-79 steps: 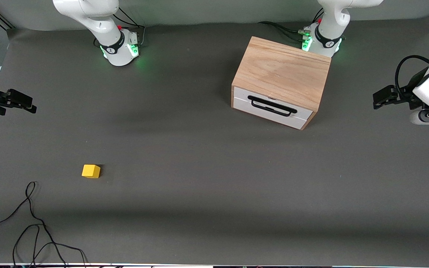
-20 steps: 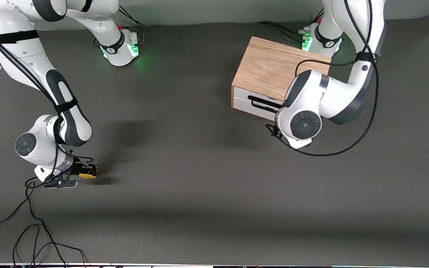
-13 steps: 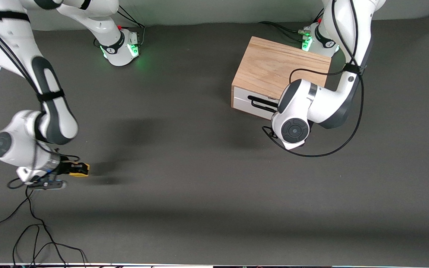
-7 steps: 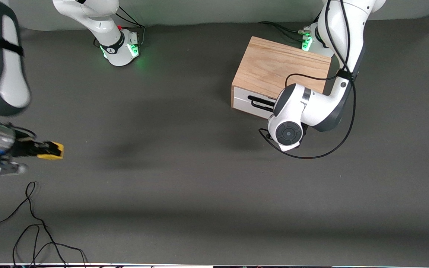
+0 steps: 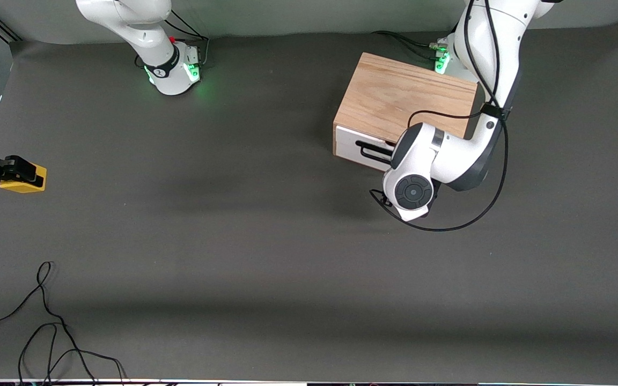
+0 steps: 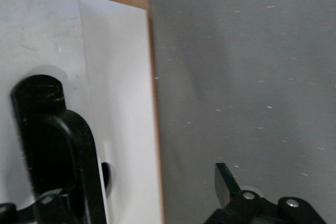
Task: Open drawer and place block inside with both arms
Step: 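Pull the drawer handle outward with the left gripper, opening the drawer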
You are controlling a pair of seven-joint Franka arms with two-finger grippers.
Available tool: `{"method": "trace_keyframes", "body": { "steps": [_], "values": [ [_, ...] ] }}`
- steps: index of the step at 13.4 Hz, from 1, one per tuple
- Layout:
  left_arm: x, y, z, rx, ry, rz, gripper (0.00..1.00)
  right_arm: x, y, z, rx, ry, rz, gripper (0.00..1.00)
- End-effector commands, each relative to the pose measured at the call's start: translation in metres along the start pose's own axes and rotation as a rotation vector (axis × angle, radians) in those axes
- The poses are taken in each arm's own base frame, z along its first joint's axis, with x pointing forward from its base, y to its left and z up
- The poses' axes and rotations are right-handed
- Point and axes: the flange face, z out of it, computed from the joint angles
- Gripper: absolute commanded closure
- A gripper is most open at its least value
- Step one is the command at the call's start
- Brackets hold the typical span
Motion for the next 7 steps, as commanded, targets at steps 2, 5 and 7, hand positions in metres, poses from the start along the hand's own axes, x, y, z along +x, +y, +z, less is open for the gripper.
{"method": "trace_keyframes", "body": {
  "steps": [2,5,7],
  "values": [
    [-0.003,0.017,-0.013,-0.145,0.009,0.005,0.01,-0.015,-0.024,0.002,-0.018,-0.025,0.054,0.84],
    [0.0,0.024,-0.026,-0.213,0.034,0.019,0.01,-0.025,-0.067,0.005,-0.022,-0.028,0.099,0.84],
    [0.003,0.028,-0.037,-0.258,0.034,0.017,0.01,-0.032,-0.082,0.009,-0.021,-0.014,0.092,0.84]
  ]
}}
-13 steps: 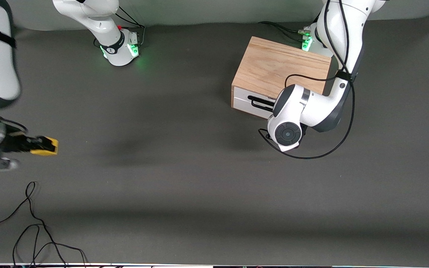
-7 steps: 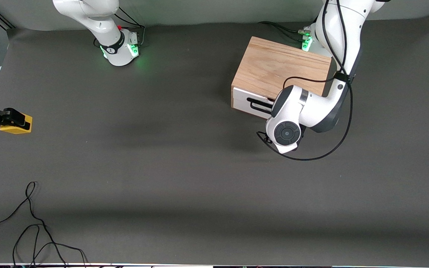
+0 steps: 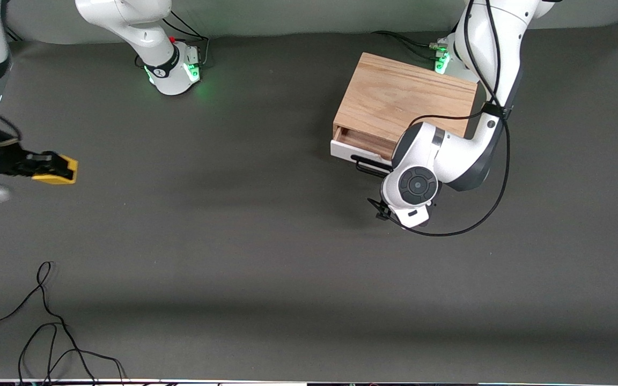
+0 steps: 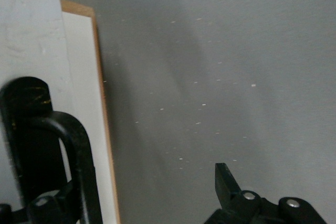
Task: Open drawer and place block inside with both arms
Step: 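Pull the drawer handle outward with the left gripper, opening the drawer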
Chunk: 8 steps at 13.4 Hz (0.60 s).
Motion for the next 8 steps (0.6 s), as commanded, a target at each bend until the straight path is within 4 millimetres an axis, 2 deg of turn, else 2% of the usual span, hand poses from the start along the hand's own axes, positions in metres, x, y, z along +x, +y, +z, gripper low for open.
{"method": "trace_keyframes", "body": {
  "steps": [1,3,6,8],
  "values": [
    [0.004,0.018,-0.017,-0.112,0.018,0.005,0.01,-0.023,-0.006,0.006,-0.014,0.03,0.022,0.84],
    [0.005,0.025,-0.029,-0.177,0.013,0.009,0.01,-0.03,-0.006,0.012,-0.01,0.04,0.03,0.84],
    [0.011,0.031,-0.042,-0.223,0.013,0.058,0.01,-0.03,0.001,0.012,-0.009,0.039,0.041,0.84],
    [0.023,0.037,-0.057,-0.26,0.011,0.061,0.01,-0.03,0.001,0.01,-0.009,0.04,0.041,0.84]
  ]
}}
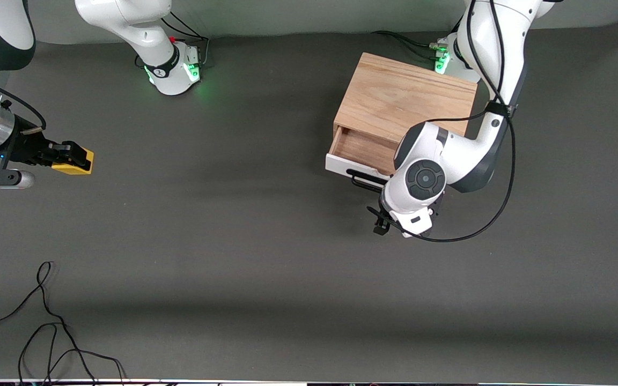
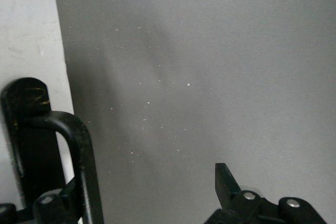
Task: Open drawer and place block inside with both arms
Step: 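Pull the drawer handle outward with the left gripper, opening the drawer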
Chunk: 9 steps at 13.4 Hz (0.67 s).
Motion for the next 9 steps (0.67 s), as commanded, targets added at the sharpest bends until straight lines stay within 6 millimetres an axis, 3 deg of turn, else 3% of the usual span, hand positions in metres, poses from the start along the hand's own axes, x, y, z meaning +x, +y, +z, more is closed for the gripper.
{"method": "trace_keyframes", "body": {
  "steps": [1,7,9],
  "values": [
    [0.021,0.026,-0.028,-0.13,0.017,0.06,0.01,-0.007,0.001,-0.005,-0.015,0.025,0.021,0.84],
    [0.022,0.043,-0.017,-0.224,0.023,0.093,0.01,-0.006,0.001,-0.004,-0.016,0.022,0.022,0.84],
    [0.023,0.042,-0.023,-0.219,0.023,0.089,0.01,-0.005,0.002,-0.003,-0.016,0.021,0.024,0.84]
  ]
}}
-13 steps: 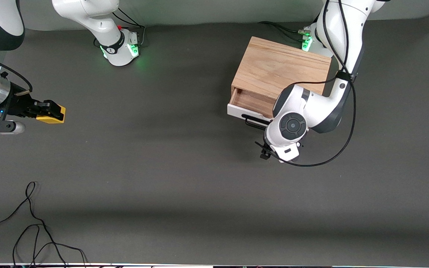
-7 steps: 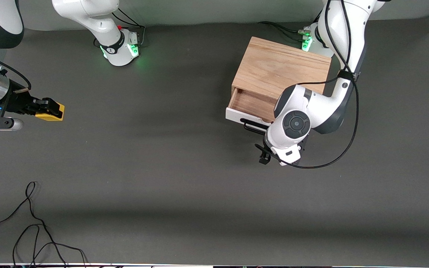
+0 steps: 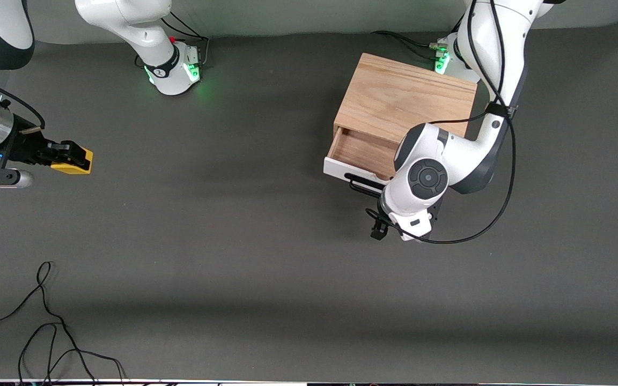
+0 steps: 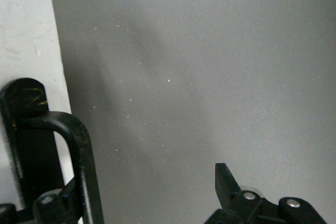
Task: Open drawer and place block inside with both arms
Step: 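Pull the drawer handle outward with the left gripper, opening the drawer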
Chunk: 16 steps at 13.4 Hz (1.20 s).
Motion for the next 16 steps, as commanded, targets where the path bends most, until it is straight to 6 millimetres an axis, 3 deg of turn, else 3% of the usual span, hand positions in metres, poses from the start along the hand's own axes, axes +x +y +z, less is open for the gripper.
{"method": "trace_keyframes", "body": {
  "steps": [1,4,8,16],
  "values": [
    [0.026,0.033,-0.017,-0.148,0.034,0.057,0.01,-0.005,0.002,-0.003,-0.016,0.021,0.022,0.84],
    [0.021,0.021,-0.009,-0.025,0.03,0.056,0.01,-0.005,0.002,-0.003,-0.016,0.021,0.021,0.84],
    [0.019,0.02,-0.019,0.026,0.029,0.06,0.01,-0.005,0.002,-0.003,-0.016,0.021,0.021,0.84],
    [0.018,0.005,-0.007,0.184,0.046,0.07,0.01,-0.005,0.002,-0.003,-0.016,0.021,0.021,0.84]
  ]
}}
